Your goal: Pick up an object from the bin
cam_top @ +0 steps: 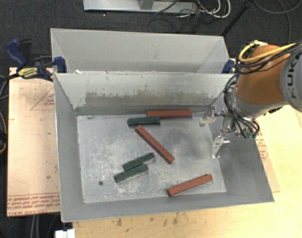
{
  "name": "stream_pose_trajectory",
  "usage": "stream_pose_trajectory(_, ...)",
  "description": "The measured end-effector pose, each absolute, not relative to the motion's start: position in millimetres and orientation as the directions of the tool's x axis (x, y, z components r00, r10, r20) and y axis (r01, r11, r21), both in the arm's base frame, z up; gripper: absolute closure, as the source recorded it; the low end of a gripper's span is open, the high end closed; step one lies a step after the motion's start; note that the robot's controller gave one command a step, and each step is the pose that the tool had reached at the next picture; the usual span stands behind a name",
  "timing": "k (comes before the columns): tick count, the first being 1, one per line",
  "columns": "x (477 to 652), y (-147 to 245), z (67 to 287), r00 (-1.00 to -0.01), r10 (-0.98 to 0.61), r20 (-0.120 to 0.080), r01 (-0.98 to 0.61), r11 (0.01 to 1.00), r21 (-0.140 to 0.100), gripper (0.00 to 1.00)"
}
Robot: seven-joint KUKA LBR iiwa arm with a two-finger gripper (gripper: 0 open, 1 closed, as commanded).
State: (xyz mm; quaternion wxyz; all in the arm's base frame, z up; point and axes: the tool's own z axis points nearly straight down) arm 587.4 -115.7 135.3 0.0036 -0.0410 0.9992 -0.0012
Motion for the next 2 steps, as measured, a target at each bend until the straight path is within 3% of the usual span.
stream_pose_trajectory(1,579.1,-94.7,104.8,-0.995,-0.096,0.001,-0.096,0.995,0.003,0.0)
stream_pose_trajectory(2,550.5,-87.0,99.6,-0.999,-0.044,0.0,-0.044,0.999,0.004,0.0)
